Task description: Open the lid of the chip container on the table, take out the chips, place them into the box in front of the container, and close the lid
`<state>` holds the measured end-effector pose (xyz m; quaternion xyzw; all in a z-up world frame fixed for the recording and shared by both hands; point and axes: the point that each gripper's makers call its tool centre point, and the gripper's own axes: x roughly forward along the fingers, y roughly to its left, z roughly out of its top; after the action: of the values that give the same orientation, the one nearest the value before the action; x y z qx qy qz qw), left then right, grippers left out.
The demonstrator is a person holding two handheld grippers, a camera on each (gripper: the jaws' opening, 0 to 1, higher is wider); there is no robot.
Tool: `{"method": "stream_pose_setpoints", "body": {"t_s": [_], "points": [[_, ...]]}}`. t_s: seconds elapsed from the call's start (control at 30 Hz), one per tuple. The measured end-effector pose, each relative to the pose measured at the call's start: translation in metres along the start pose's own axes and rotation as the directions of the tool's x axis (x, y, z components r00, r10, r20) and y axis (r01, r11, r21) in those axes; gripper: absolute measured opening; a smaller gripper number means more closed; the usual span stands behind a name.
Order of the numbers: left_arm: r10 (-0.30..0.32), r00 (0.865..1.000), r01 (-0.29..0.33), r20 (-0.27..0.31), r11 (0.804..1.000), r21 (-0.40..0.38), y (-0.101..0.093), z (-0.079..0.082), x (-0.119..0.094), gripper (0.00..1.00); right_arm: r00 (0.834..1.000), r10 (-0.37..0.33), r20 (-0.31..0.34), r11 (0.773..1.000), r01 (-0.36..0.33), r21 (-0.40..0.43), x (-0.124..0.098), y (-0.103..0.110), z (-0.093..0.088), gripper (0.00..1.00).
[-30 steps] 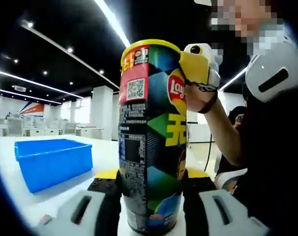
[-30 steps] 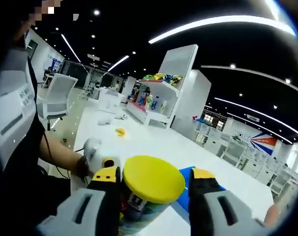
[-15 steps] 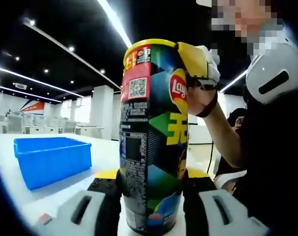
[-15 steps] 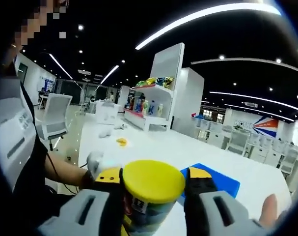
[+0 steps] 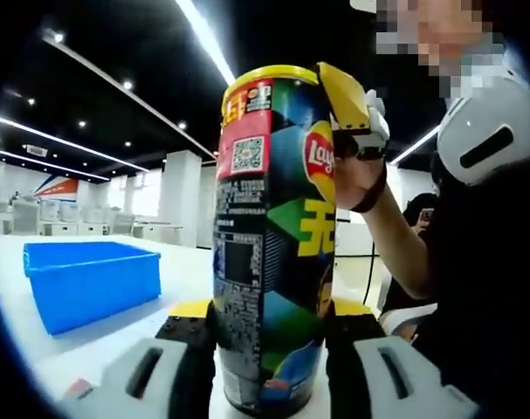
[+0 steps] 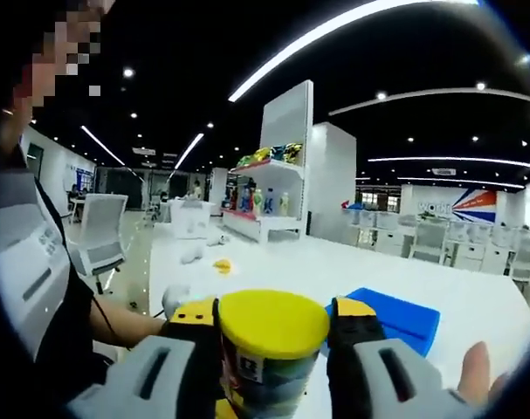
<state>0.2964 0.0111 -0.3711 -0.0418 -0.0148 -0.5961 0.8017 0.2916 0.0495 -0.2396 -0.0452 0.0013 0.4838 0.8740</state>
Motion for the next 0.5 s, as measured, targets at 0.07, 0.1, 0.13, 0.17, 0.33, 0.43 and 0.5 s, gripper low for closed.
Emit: {"method": "stream_pose_setpoints", "body": {"t_s": [0.07,0.1,0.13,0.17,0.33,0.43,0.5], "points": [[-0.001,1.0,0.001,0.001,1.0,-0.003,0.0001,0.0,-0.0005,0.5,1.0,-0.001,0.006,1.0,0.001,-0.001,-0.0001,0.0002,0.0002,0.41],[-0.001,1.0,0.001,0.001,1.0,-0.003,0.0001,0.0,-0.0005,0.5,1.0,0.001,0.009,1.0,-0.001,0.007,-0.0003,0.0001,0.0002,0.41],[-0.001,1.0,0.001,0.001,1.0,-0.004,0.0002,0.0,-0.0007,0.5,1.0,0.002,0.01,1.0,-0.002,0.007,-0.0003,0.0003,0.0002,0.41],[-0.001,1.0,0.001,0.003,1.0,-0.006,0.0004,0.0002,-0.001,0.5,1.0,0.002,0.014,0.999,-0.002,0.045,-0.0008,0.0005,0.0006,0.41],[-0.004,1.0,0.004,0.002,1.0,-0.009,-0.0002,-0.0006,-0.002,0.5,0.999,0.019,0.035,0.996,-0.021,0.083,-0.0031,-0.0003,0.002,0.41],[-0.004,1.0,0.004,0.002,1.0,-0.01,-0.0007,-0.0009,-0.0021,0.5,0.998,0.032,0.046,0.993,-0.037,0.116,-0.0043,-0.0011,0.0032,0.41],[-0.007,1.0,0.007,0.003,1.0,-0.012,-0.0014,-0.0012,-0.002,0.5,0.998,0.031,0.059,0.986,-0.04,0.16,-0.0053,-0.0033,0.0061,0.41]]}}
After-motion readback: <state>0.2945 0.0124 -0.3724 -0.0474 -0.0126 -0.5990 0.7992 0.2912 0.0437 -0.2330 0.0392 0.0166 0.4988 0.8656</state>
